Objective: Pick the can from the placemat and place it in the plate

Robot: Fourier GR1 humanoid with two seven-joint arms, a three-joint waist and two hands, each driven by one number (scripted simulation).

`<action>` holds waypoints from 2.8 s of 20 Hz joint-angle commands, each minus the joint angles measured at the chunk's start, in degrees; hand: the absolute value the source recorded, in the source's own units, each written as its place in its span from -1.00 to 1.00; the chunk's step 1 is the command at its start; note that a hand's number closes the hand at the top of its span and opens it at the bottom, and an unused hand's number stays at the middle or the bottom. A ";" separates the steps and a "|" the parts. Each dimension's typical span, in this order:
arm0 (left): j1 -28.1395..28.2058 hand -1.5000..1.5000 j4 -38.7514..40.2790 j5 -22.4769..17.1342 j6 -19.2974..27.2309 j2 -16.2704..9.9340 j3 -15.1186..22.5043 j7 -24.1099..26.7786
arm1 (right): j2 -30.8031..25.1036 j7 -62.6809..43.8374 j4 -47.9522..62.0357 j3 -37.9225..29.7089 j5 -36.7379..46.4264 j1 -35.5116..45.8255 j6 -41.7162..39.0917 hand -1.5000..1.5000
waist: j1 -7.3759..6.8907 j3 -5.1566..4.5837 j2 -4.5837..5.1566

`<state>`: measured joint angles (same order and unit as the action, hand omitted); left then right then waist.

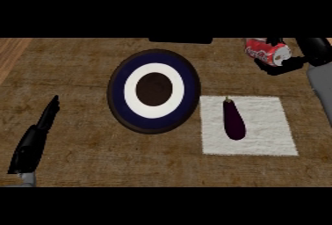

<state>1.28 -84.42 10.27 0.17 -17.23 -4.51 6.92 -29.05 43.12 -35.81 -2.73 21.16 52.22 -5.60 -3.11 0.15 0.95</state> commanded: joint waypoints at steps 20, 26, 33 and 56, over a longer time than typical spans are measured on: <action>4.56 0.00 -1.06 2.33 1.02 2.24 -0.99 2.82 | 25.96 -21.86 0.41 8.84 5.14 16.14 -3.55 1.00 | 1.91 -0.19 -0.85; 2.56 0.00 -1.70 1.78 -0.68 0.93 -2.23 1.09 | 28.89 -20.82 5.18 13.25 3.53 16.04 0.30 1.00 | 1.24 -0.17 -0.63; 1.08 0.00 -1.30 2.33 -0.89 1.92 -1.12 -0.07 | 29.02 -28.69 11.34 15.90 -8.14 16.02 1.95 -1.00 | -0.21 -0.17 -0.33; 1.40 0.00 0.30 2.72 -0.80 1.33 -3.26 3.35 | 17.60 -14.79 20.17 -2.16 -33.59 11.16 -5.77 -1.00 | 0.38 -0.09 0.33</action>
<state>2.02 -84.96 12.65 -1.19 -15.50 -6.89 8.07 -7.89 23.70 -18.15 -2.11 -10.46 66.44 -5.88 -2.61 0.04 1.12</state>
